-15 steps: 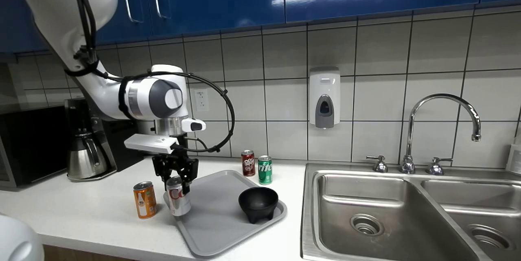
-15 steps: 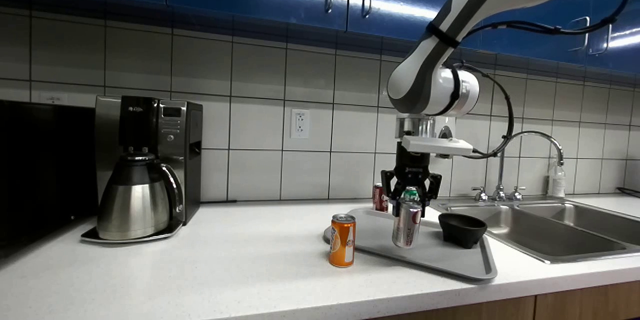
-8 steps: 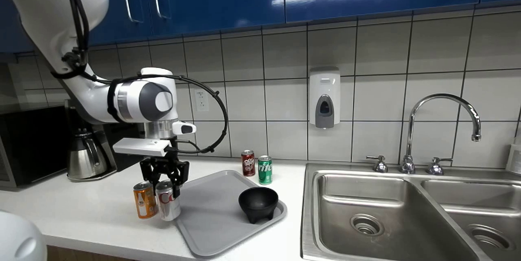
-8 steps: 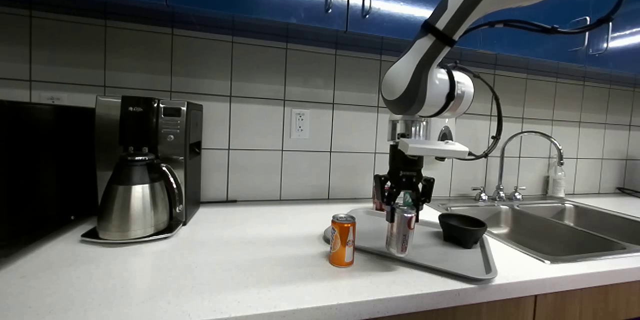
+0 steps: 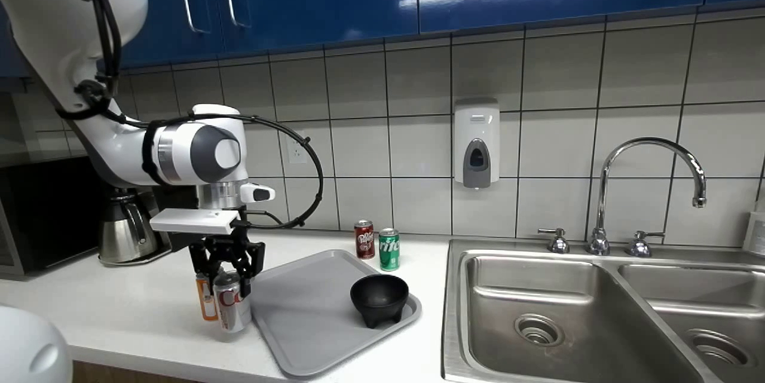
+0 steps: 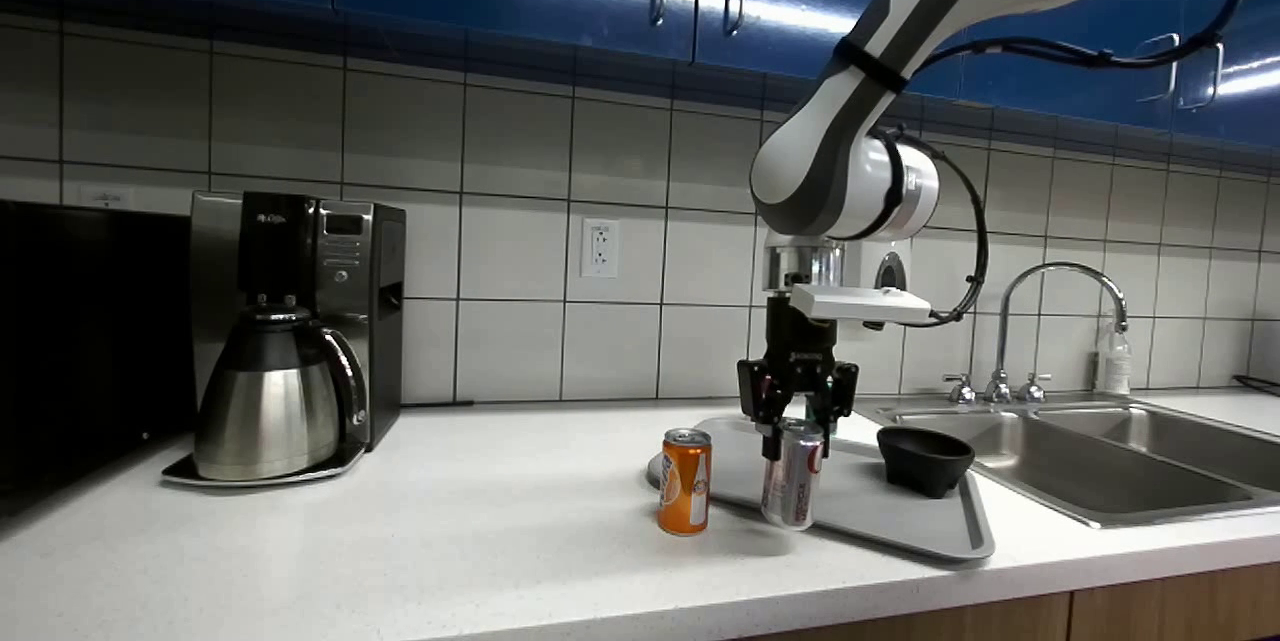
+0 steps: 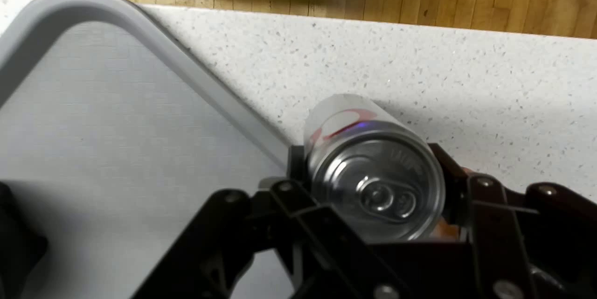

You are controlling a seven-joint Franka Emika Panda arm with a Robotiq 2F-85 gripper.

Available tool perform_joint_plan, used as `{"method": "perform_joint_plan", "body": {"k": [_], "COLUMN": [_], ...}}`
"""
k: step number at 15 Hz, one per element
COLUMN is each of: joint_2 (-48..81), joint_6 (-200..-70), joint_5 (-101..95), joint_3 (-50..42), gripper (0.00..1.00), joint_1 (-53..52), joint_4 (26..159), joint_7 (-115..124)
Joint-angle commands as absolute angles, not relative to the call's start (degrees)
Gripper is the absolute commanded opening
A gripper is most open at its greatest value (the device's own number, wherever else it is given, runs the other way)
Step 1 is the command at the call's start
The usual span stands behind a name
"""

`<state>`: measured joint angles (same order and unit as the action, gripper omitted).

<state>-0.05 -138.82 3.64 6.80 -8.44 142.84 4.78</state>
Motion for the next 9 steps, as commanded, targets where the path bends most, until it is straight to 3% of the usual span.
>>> {"method": "perform_joint_plan", "body": {"k": [1, 9], "joint_2": [-1.2, 0.5], "joint_6": [-137.1, -136.8], "joint_5": [4.7, 3.7], "joint_3": [7.5, 7.6], "gripper": [0.38, 0.38], "joint_1": [-8.5, -8.8], "joint_4": [143.1, 142.7], "joint_7": [3.0, 3.5]}}
